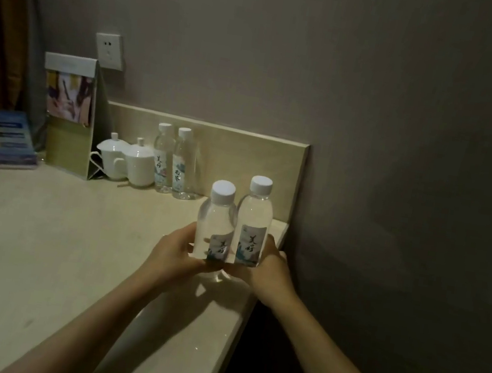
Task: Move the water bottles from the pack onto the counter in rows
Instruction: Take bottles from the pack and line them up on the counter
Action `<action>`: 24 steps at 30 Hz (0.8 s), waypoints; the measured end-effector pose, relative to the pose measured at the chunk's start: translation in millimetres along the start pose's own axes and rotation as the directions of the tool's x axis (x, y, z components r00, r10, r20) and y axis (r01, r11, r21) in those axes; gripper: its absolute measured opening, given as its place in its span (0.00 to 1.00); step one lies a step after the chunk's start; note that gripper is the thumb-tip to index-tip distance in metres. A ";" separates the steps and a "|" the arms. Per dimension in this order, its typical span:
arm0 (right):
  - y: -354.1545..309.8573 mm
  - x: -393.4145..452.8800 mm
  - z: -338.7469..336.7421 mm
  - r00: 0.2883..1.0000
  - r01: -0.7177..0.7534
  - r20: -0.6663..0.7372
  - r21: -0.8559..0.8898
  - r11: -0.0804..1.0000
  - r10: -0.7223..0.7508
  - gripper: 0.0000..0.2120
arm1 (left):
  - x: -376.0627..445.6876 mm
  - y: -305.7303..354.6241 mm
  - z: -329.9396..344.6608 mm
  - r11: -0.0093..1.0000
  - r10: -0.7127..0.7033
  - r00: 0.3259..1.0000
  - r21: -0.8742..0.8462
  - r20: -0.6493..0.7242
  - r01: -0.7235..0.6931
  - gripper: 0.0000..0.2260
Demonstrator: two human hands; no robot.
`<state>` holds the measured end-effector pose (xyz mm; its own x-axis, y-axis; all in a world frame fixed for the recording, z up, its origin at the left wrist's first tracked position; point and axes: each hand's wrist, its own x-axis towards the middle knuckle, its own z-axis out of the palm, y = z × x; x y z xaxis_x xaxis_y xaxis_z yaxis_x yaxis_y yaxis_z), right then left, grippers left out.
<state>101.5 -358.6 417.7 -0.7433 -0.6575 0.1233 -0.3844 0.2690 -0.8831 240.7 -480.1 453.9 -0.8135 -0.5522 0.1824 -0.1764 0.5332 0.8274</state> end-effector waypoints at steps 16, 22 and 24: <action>-22.0 62.3 50.2 0.969 -0.167 -0.183 0.003 0.986 0.165 0.32 | 107.0 -54.6 -38.0 0.992 0.113 0.960 -0.090 0.256 -0.093 0.19; -31.3 61.0 52.0 0.945 -0.218 -0.208 0.178 0.960 0.253 0.33 | 127.6 -64.0 -49.5 0.985 0.163 0.921 -0.116 0.355 -0.130 0.23; -35.1 59.7 53.8 0.934 -0.226 -0.223 0.240 0.944 0.280 0.32 | 131.7 -65.2 -53.0 0.982 0.176 0.910 -0.126 0.376 -0.138 0.26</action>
<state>100.1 -445.2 431.7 -0.9238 -0.3817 -0.0313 -0.0638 0.2340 -0.9701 174.4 -621.6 452.1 -0.9795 -0.1674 0.1119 0.0090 0.5191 0.8546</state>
